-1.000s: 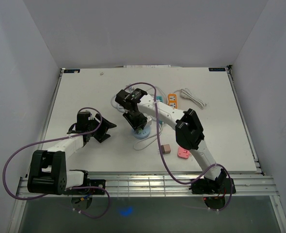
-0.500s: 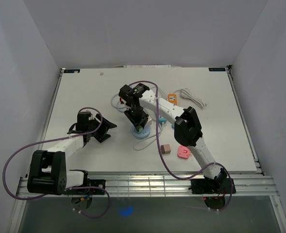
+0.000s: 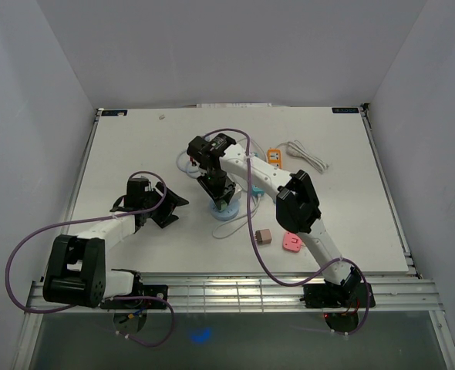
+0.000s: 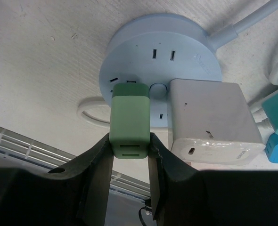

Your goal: Insert the plug

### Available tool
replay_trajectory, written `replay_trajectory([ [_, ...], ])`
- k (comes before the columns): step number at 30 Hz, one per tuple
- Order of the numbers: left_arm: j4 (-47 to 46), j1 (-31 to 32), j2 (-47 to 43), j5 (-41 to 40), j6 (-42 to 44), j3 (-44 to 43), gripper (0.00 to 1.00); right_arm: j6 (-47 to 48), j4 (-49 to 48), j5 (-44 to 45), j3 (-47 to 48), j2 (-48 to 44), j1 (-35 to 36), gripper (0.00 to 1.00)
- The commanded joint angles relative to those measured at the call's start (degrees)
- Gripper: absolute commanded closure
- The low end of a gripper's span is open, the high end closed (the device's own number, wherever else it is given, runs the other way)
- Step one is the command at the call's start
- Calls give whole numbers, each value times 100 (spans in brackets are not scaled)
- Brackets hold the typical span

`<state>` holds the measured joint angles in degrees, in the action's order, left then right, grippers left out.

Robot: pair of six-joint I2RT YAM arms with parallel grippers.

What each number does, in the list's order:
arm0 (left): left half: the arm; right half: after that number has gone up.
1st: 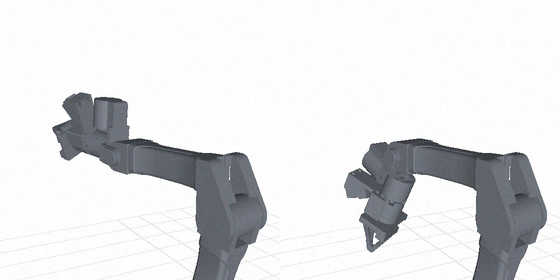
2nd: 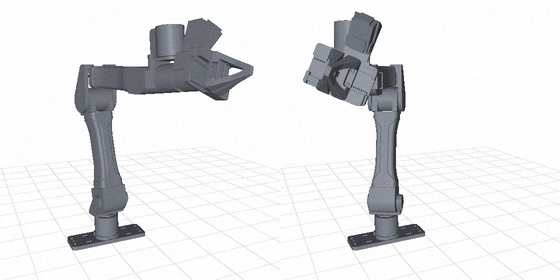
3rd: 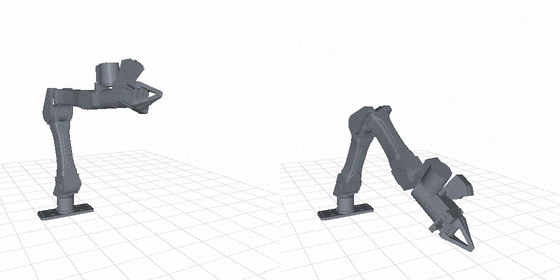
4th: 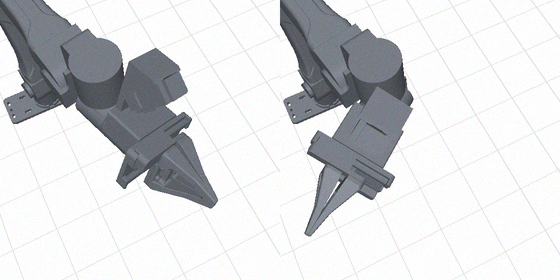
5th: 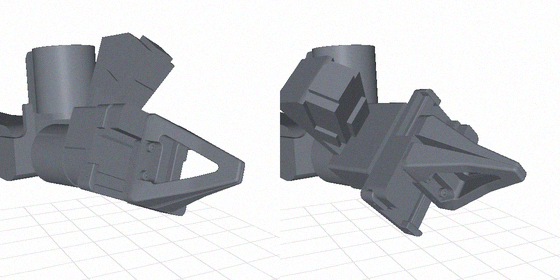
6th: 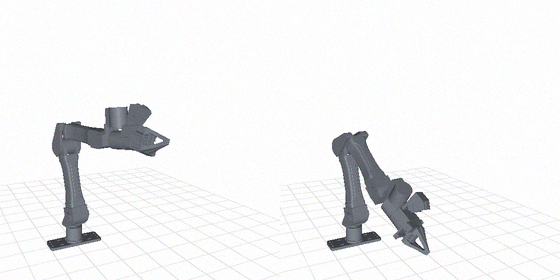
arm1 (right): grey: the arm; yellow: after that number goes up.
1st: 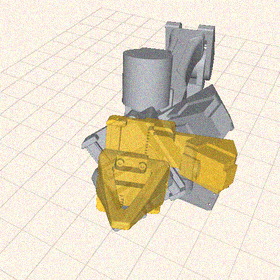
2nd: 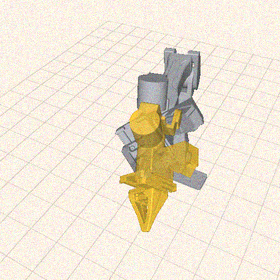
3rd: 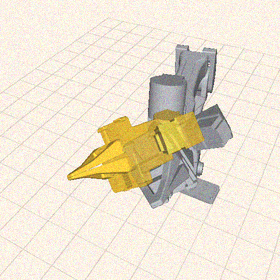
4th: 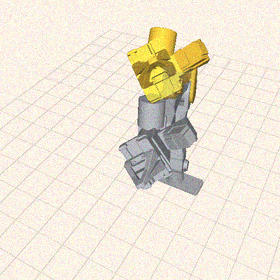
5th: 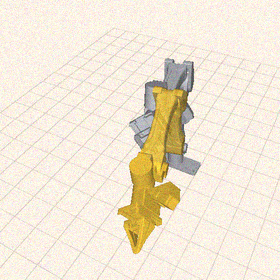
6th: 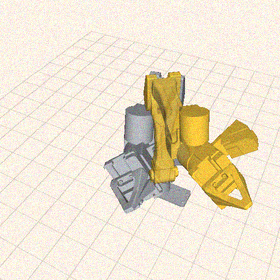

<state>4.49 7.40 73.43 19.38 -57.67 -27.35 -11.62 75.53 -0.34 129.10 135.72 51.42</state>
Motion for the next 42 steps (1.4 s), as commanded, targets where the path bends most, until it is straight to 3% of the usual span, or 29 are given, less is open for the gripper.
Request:
replay_trajectory([
  [1,-18,51,-39,-118,19,-147,22,-156,-609,799,-456,789,26,92],
  [6,-27,86,-30,-118,10,-148,22,-297,-521,711,-60,965,105,92],
  [20,-1,183,-74,-162,10,-139,22,-552,-1295,421,-473,939,184,92],
  [25,8,200,-74,-153,1,-139,22,-500,-1251,192,-71,1289,193,92],
  [32,43,218,-74,-153,28,-156,22,-552,-1066,525,-25,1501,290,92],
  [42,-97,262,110,-154,19,-200,22,-298,-795,588,-517,843,263,92],
])
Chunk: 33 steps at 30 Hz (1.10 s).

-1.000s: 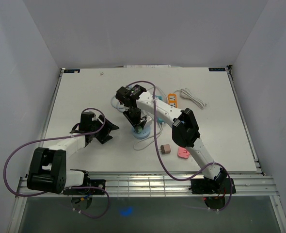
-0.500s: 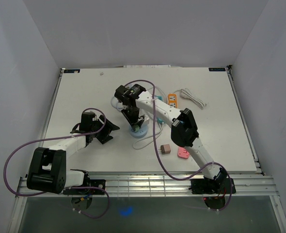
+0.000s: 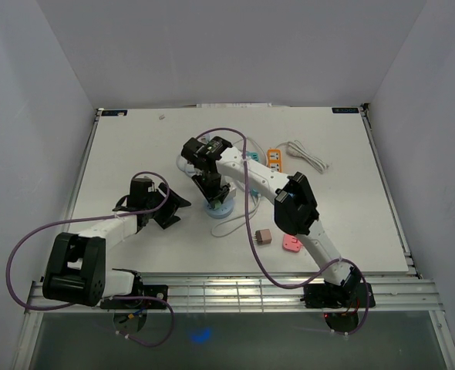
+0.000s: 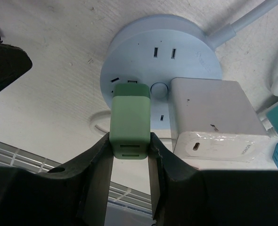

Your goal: Insert the plug

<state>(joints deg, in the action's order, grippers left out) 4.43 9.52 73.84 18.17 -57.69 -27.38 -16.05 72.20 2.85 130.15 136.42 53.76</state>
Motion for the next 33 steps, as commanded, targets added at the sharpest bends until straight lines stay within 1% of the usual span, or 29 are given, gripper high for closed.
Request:
replay_trajectory([
  [1,-126,59,104,-33,12,-224,22,260,-296,251,-648,720,21,92],
  [3,-205,111,191,-24,-5,-259,22,357,-137,295,-753,527,21,92],
  [7,-293,208,385,-24,-75,-365,22,577,13,426,-1542,87,21,92],
  [11,-319,296,412,-42,-102,-435,22,665,66,497,-2105,-238,-23,92],
  [14,-328,349,429,-51,-102,-453,22,665,39,515,-2239,-397,-49,92],
  [20,-346,454,473,-60,-137,-453,22,639,136,418,-2063,-537,-58,92],
  [23,-346,489,438,-95,-155,-427,22,604,171,575,-1888,-459,-50,92],
  [27,-346,507,447,-104,-155,-409,22,498,259,830,-1336,146,-58,92],
  [31,-390,533,412,-77,-146,-356,22,419,189,682,-597,543,-58,92],
  [33,-390,551,411,-77,-146,-330,22,393,127,664,-412,692,-58,91],
])
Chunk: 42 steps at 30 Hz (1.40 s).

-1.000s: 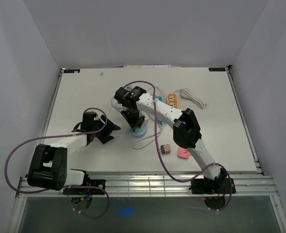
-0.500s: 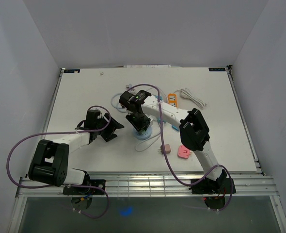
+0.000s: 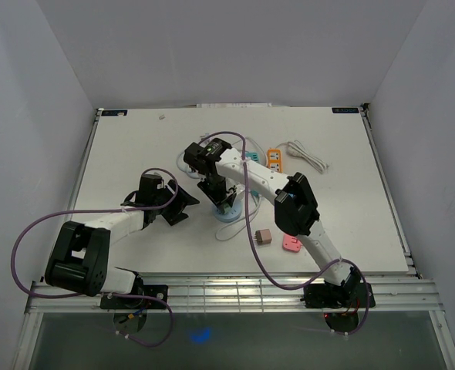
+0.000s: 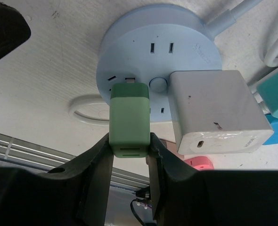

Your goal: Insert the plug

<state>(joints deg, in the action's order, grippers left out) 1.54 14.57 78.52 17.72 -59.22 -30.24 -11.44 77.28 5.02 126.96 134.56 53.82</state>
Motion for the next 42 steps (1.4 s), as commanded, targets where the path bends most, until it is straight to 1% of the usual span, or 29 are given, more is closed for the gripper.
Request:
replay_trajectory([
  [1,-101,55,-56,-49,7,-35,22,-77,-380,448,38,931,-65,91],
  [11,-101,81,-109,-49,-37,97,22,-332,-555,526,-109,1582,-47,92],
  [17,-101,90,-127,-75,-37,132,22,-534,-853,527,-13,1547,-56,92],
  [21,-110,99,-118,-58,-10,115,22,-561,-1240,404,-162,1152,-82,92],
  [23,-110,99,-127,-58,-10,115,22,-543,-1215,386,-66,1064,-117,91],
  [26,-101,108,-118,-40,-10,97,22,-464,-1224,255,-83,888,-161,85],
  [29,-101,108,-135,-40,-10,88,22,-385,-1232,193,-214,678,-170,77],
  [32,-101,108,-144,-49,42,36,22,-297,-1276,70,-382,449,-170,74],
  [35,92,108,-127,-102,148,-122,22,-218,-1294,17,-505,273,-170,72],
  [37,136,108,-144,-93,157,-166,22,-157,-1294,17,-540,211,-170,68],
  [38,127,108,-153,-75,157,-175,22,-139,-1294,34,-549,167,-179,64],
  [39,118,108,-153,-49,157,-175,22,-139,-1294,35,-549,141,-179,57],
  [42,127,108,-153,-40,148,-202,22,-86,-1294,35,-532,88,-179,49],
])
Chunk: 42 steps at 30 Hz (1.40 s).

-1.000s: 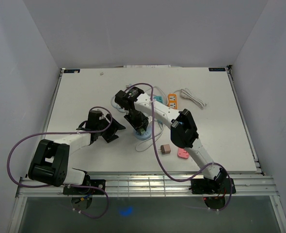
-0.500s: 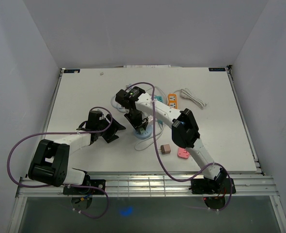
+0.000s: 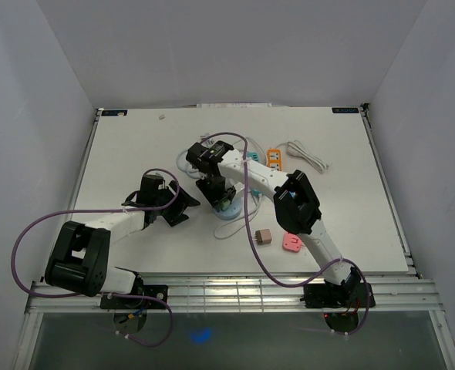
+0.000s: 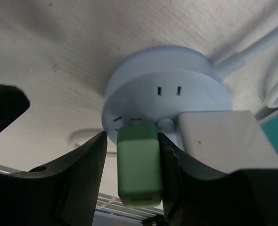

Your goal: Insert the plug

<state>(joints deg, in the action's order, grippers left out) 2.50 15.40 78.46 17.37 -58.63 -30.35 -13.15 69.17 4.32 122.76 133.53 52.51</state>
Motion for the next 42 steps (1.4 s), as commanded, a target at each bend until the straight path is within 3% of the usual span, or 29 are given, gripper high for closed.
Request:
replay_trajectory([
  [1,31,25,-146,4,89,-208,22,93,-474,113,-112,173,-48,47],
  [12,84,25,-155,-14,106,-226,22,102,-483,131,-77,-20,-48,43],
  [18,136,25,-138,-14,141,-296,22,102,-562,227,11,-214,-48,36],
  [33,163,25,-120,48,177,-375,22,304,-711,614,205,-442,-48,39],
  [42,189,25,-102,48,203,-384,22,567,-1318,175,-551,-1198,-39,36],
])
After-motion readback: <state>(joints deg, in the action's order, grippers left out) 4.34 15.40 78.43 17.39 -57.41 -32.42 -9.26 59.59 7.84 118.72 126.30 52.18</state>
